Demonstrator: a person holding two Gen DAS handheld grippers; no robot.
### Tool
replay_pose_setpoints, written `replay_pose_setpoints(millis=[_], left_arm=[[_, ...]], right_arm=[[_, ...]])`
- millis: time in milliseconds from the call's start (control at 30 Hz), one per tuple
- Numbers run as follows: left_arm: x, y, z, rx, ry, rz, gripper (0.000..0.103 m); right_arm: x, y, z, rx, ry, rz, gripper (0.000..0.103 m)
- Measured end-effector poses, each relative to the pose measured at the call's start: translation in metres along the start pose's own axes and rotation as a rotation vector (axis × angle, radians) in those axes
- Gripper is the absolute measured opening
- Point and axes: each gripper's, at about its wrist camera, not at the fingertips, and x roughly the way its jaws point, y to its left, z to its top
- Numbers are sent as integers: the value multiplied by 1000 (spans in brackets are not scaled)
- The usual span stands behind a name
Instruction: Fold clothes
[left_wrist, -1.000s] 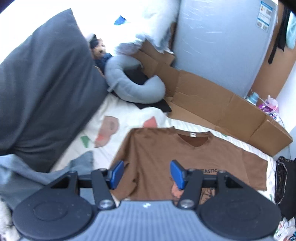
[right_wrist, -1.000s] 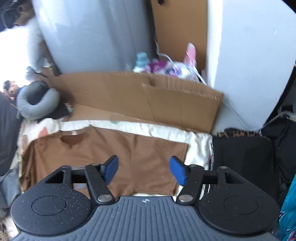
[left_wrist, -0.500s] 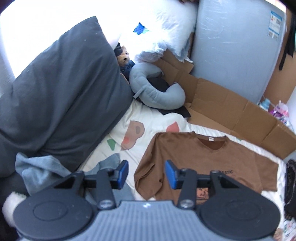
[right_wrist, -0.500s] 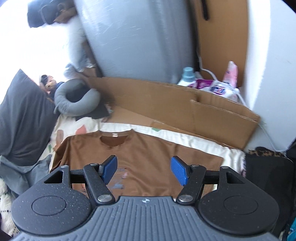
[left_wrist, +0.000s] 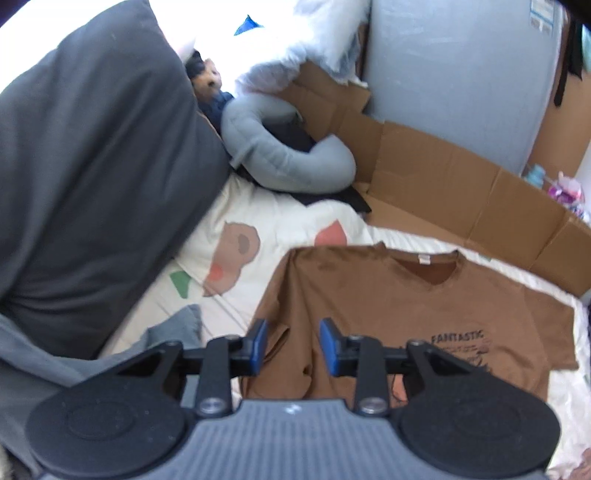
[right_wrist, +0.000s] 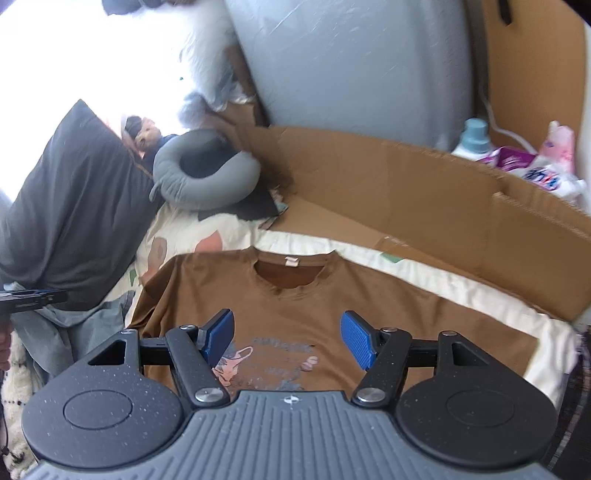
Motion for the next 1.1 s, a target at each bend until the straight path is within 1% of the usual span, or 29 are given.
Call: replay_pose_setpoints(millis=[167,333,433,600,733,867,1033,1100], left_arm=[[48,2,-21,36,10,11,33],[96,6,-34,62,22,34,33],[122,8,-38,85,33,45,32],[161,12,-41,110,59,57,32],[183,15,-46,121,86,61,32],[196,15,-51,128,97,60,32],[210,12,-55,176,98,75,40],[214,12,-56,185,91,80,45]], right_arm=[[45,12,-12,-59,17,28,70],[88,19,-25,-73,38,39,70],[107,26,-34,-106,72,28,70],[129,34,-45,-148,138,34,70],[139,42,-50,-169,159,51,70],[149,50,-53,-178,174,71,70],[163,55,-59,-174,204,80,70],[169,57,-62,-177,215,84,70]])
